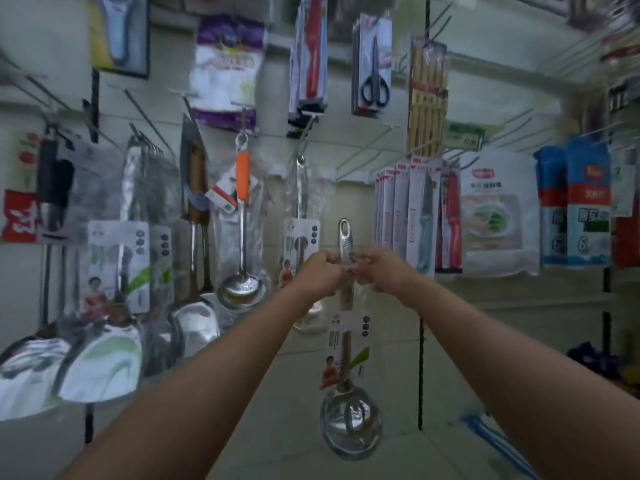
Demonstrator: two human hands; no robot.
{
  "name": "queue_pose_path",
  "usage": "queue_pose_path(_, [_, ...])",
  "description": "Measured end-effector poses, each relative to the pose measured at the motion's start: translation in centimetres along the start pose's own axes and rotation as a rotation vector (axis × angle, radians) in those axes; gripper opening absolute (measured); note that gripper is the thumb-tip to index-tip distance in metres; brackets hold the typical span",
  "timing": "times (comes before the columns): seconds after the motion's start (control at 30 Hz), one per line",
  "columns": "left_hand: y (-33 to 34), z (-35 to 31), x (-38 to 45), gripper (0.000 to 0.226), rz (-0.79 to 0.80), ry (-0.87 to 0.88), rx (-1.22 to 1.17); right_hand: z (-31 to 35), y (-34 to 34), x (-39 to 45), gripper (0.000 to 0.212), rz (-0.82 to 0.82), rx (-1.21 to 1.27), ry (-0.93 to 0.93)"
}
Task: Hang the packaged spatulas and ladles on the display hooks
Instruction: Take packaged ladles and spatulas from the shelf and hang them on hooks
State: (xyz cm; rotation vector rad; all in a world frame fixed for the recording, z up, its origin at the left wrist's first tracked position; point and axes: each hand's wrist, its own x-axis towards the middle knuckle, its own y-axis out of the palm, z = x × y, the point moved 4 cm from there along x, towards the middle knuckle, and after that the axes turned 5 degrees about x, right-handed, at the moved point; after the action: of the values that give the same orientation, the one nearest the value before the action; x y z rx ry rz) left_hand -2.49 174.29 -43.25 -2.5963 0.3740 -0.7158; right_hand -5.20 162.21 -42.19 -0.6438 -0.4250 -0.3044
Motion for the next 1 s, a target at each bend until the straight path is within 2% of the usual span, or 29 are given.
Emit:
queue_pose_path(0.07, [-1.8,-0.9,0.5,0.010,-0.044,0.010,0.005,2.0,0.1,1.2,0.016,0.016,-0.021,-0.031])
queue_pose_path(0.13, [-3.4,-1.9,1.2,0.011,-0.091,0.028,0.030,4.1,-0.1,2.2,0.022,0.008,-0.033,-0.068])
queue_pose_path(0.2, [-4.9,-2.8,2.2,0.019,-0.145,0.052,0.039,5.8,-0.4,3.4,0.033,-0.009,0.004,-0.103])
queue_pose_path(0.37, [-7.9,-5.4,4.4,0.041,-0.208,0.121,0.139,8.8,-0.9,6.9,0.028,-0.057,0.028,-0.157])
queue_pose_path(0.6, [-10.2,-6.2,7.2,0.036,-0.313,0.176,0.188,10.7,-0.9,10.4,0.026,-0.116,0.069,-0.213])
queue_pose_path(0.8, [-10.8,-6.3,8.8,0.041,-0.320,0.171,0.166,11.3,-1.1,12.1,0.009,-0.145,0.021,-0.218])
queue_pose_path(1.0, [-10.5,-6.6,9.6,0.040,-0.352,0.178,0.151,10.8,-1.4,12.7,0.010,-0.157,0.035,-0.233])
